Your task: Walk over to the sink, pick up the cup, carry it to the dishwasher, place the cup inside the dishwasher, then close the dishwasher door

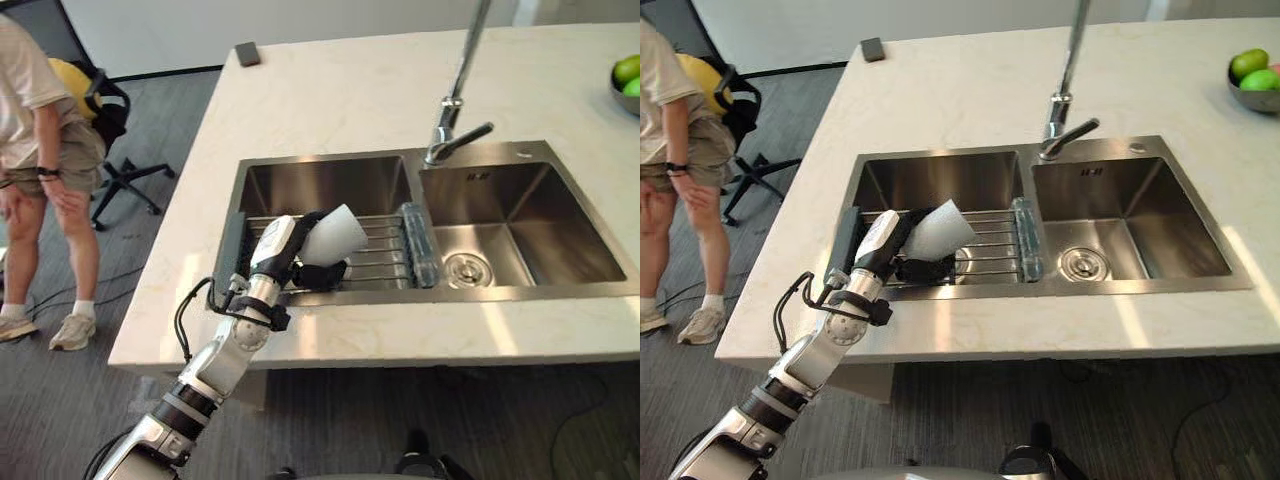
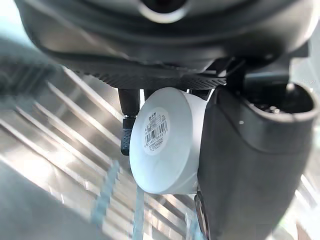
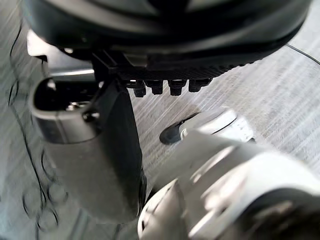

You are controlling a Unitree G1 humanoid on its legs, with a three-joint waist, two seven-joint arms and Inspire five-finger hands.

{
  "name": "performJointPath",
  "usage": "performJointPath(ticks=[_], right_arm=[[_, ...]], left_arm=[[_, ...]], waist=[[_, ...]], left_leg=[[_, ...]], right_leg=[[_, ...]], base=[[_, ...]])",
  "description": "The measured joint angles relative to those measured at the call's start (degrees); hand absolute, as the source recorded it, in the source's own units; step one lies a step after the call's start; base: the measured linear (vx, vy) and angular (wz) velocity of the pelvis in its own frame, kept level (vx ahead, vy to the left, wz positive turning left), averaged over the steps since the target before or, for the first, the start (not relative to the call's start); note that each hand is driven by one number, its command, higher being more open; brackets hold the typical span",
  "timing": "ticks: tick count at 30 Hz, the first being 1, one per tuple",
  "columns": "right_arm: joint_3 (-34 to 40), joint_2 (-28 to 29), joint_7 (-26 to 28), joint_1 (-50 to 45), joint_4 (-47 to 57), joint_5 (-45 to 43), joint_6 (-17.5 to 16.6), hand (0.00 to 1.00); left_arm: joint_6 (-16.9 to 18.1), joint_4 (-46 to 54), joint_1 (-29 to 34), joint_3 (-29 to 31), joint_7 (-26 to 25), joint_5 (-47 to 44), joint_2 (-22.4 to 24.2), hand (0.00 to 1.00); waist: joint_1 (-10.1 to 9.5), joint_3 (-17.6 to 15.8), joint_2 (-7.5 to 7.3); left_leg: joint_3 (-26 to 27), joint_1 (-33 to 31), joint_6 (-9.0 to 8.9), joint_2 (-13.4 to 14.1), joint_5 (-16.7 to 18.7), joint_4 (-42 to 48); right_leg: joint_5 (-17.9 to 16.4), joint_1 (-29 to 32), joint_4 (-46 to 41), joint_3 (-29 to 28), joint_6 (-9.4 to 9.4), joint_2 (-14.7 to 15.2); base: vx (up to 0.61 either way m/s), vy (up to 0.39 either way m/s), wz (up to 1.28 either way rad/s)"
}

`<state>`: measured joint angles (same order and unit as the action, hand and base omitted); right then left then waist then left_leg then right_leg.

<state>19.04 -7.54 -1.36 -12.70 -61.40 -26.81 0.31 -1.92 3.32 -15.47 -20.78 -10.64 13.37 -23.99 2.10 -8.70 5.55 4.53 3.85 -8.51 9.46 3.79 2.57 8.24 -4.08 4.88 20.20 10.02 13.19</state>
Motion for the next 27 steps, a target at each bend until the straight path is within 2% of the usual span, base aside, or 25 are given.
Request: performJointPath(ticks=[4, 8, 10, 13, 14, 15, 16, 17, 19, 20, 21, 22, 23, 25, 27], right_arm=[[-2.4, -0.1, 0.5, 0.9, -0.1, 0.5, 1.1, 1.0], [-2.5, -0.8, 1.5, 0.6, -0.6, 3.5, 1.5, 1.0], [-2.5, -1.1, 2.2, 0.7, -0.6, 5.1, 1.4, 1.0], [-2.4, -1.6, 3.1, 0.5, -0.6, 7.1, 0.8, 1.0], [-2.3, -1.8, 3.5, 0.2, -0.4, 8.3, 0.5, 1.0], [-2.2, -1.9, 3.5, 0.1, -0.2, 9.3, 0.3, 1.0], [-2.3, -2.0, 3.5, 0.1, 0.0, 10.0, 0.3, 1.0], [-2.3, -2.0, 3.5, 0.2, -0.1, 11.4, 0.5, 1.0], [-2.3, -1.4, 3.5, -0.2, -0.1, 11.8, 0.8, 1.0], [-2.3, -1.0, 3.7, -1.0, 0.0, 12.2, 0.9, 1.0], [-2.3, -0.4, 3.8, -1.8, 0.3, 12.3, 0.7, 1.0], [-2.3, -0.1, 3.8, -2.1, 0.5, 12.3, 0.6, 1.0], [-2.7, 0.3, 3.8, -3.0, 1.6, 12.3, 0.5, 1.0], [-3.6, -0.3, 3.9, -4.1, 2.6, 12.2, -0.7, 1.0], [-4.3, -0.9, 3.9, -3.3, 2.4, 10.5, -0.4, 1.0]], left_arm=[[0.1, 4.4, 1.8, 5.6, -0.2, -6.1, -0.3, 0.0], [0.3, 8.5, 3.8, 8.1, -0.3, -9.0, -0.3, 0.0], [0.4, 9.1, 4.6, 10.9, -0.5, -10.6, -0.2, 0.0], [0.5, 10.4, 7.3, 16.6, -1.6, -12.6, 0.1, 0.0], [0.5, 10.4, 8.3, 18.9, -2.5, -13.3, 0.4, 0.0], [0.7, 10.4, 9.0, 21.0, -3.3, -13.9, 0.6, 0.0], [0.7, 10.4, 9.4, 22.2, -3.6, -14.5, 0.6, 0.0], [0.7, 10.4, 9.7, 23.8, -4.5, -14.6, 0.7, 0.0], [0.8, 10.4, 9.4, 25.1, -4.6, -14.6, 1.0, 0.0], [0.9, 11.0, 9.3, 25.1, -4.5, -14.6, 0.9, 0.0], [1.0, 11.9, 9.1, 25.1, -4.5, -14.5, 0.9, 0.0], [1.1, 12.3, 9.1, 25.1, -4.5, -14.5, 0.7, 0.0], [1.2, 12.8, 8.9, 25.1, -4.6, -14.5, -0.1, 0.0], [1.2, 12.7, 6.8, 25.0, -4.6, -14.5, -1.5, 0.0], [1.3, 12.4, 4.3, 25.3, -4.6, -15.2, -4.4, 0.0]], waist=[[-1.51, 0.7, 0.33], [-3.19, 2.1, 0.55], [-3.4, 2.5, 0.55], [-3.45, 3.2, 0.43], [-3.3, 3.6, 0.18], [-3.32, 3.6, 0.06], [-3.55, 3.7, 0.1], [-4.68, 3.6, 0.07], [-5.18, 3.5, -0.15], [-4.95, 3.3, -0.32], [-4.39, 2.9, -0.94], [-4.62, 2.8, -1.16], [-5.37, 2.7, -1.26], [-4.44, 2.6, -1.29], [-4.38, 2.2, -0.6]], left_leg=[[-2.7, -0.9, -0.07, -0.1, -1.7, -0.2], [-3.0, -1.7, 0.07, -0.1, -2.4, -0.7], [-3.6, -1.8, 0.85, -0.3, -2.1, -0.7], [-3.9, -2.6, 1.6, -1.3, -2.9, -0.3], [-3.4, -3.3, 2.4, -2.2, -4.1, -0.4], [-3.0, -4.2, 3.25, -3.1, -5.4, -0.4], [-3.0, -4.9, 3.46, -3.4, -6.0, -0.3], [-2.0, -5.8, 3.72, -3.7, -7.1, -0.1], [4.3, -7.2, 6.47, -4.4, -9.3, 0.2], [11.9, -7.8, 8.18, -4.3, -9.8, 0.6], [20.6, -8.8, 11.69, -3.2, -8.2, 2.6], [24.1, -9.2, 12.77, -2.4, -7.2, 4.2], [32.5, -9.5, 13.58, 0.1, -4.6, 7.6], [42.4, -9.6, 13.17, 1.7, -3.1, 10.1], [42.8, -10.6, 14.98, 0.5, -2.7, 9.5]], right_leg=[[-1.2, -2.1, 0.0, 3.8, -0.3, 0.1], [-2.2, -2.3, -0.9, 5.5, 0.3, 0.3], [-3.3, -2.0, -2.8, 6.2, 0.51, 0.8], [-7.5, -0.3, -9.8, 7.8, 1.18, 3.3], [-9.7, 0.0, -12.9, 9.0, 1.66, 4.8], [-11.4, -0.1, -15.0, 9.8, 1.38, 5.7], [-11.7, -0.5, -15.7, 10.9, 1.2, 6.0], [-12.0, -2.0, -15.7, 14.0, 0.98, 6.2], [-12.2, -6.2, -15.2, 20.4, 0.59, 6.2], [-12.3, -9.6, -15.0, 24.7, 0.43, 5.7], [-12.4, -12.5, -15.1, 29.0, 0.21, 5.0], [-12.4, -13.6, -15.2, 30.9, 0.21, 4.8], [-12.4, -15.5, -15.5, 34.9, 0.21, 4.3], [-12.4, -17.9, -17.0, 40.9, 0.21, 4.6], [-12.6, -18.3, -21.1, 43.1, -0.02, 6.3]], base=[[-0.07, -0.027, 0.47], [-0.07, -0.016, 0.27], [-0.02, 0.005, 0.19], [0.02, 0.018, 0.51], [0.06, 0.026, 1.15], [0.06, 0.019, 1.33], [0.04, 0.006, 1.41], [0.01, -0.006, 1.57], [-0.02, 0.008, 1.98], [-0.05, 0.078, 2.56], [-0.06, 0.14, 2.52], [-0.05, 0.149, 2.2], [-0.01, 0.116, 1.71], [0.07, 0.131, 2.18], [0.07, 0.172, 1.77]])
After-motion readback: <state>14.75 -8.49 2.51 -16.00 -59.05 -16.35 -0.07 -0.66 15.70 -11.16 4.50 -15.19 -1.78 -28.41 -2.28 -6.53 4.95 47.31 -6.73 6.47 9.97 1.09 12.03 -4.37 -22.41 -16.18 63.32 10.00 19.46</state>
